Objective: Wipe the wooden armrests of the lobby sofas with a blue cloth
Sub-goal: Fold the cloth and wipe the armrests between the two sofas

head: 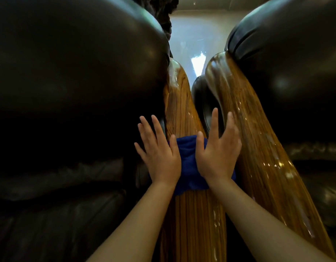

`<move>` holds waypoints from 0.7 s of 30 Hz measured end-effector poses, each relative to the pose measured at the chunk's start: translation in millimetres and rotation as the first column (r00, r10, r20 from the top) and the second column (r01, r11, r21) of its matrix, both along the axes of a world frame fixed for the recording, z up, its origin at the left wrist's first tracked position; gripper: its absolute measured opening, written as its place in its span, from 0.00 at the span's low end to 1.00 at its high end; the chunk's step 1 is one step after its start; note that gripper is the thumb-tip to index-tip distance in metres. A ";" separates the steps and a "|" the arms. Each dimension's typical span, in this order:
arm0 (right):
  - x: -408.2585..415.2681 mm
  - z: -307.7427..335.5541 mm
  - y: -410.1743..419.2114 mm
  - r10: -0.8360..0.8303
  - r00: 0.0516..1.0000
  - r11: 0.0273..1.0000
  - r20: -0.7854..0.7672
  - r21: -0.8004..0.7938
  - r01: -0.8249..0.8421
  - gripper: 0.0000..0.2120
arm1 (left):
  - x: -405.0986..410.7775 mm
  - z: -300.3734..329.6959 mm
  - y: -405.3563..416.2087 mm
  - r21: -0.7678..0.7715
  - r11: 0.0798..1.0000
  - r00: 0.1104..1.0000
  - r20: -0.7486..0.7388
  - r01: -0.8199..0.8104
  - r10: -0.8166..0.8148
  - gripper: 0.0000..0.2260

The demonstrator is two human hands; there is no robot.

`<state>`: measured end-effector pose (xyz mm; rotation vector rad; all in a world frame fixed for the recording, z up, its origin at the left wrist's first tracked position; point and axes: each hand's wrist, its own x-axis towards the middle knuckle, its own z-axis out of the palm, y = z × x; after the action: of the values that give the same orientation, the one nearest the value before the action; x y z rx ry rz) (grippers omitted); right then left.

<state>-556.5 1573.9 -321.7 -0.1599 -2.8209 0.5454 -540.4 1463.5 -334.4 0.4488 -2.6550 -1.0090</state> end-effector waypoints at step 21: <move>-33.2 -13.0 11.8 0.481 0.820 0.876 0.308 -0.156 -0.456 0.28 | -29.4 7.2 -31.1 0.014 0.822 0.764 0.359 0.569 -0.535 0.32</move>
<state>-589.8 1585.7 -334.8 0.4971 -3.1852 0.7954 -569.8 1432.4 -327.2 -0.2383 -3.2443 -1.0101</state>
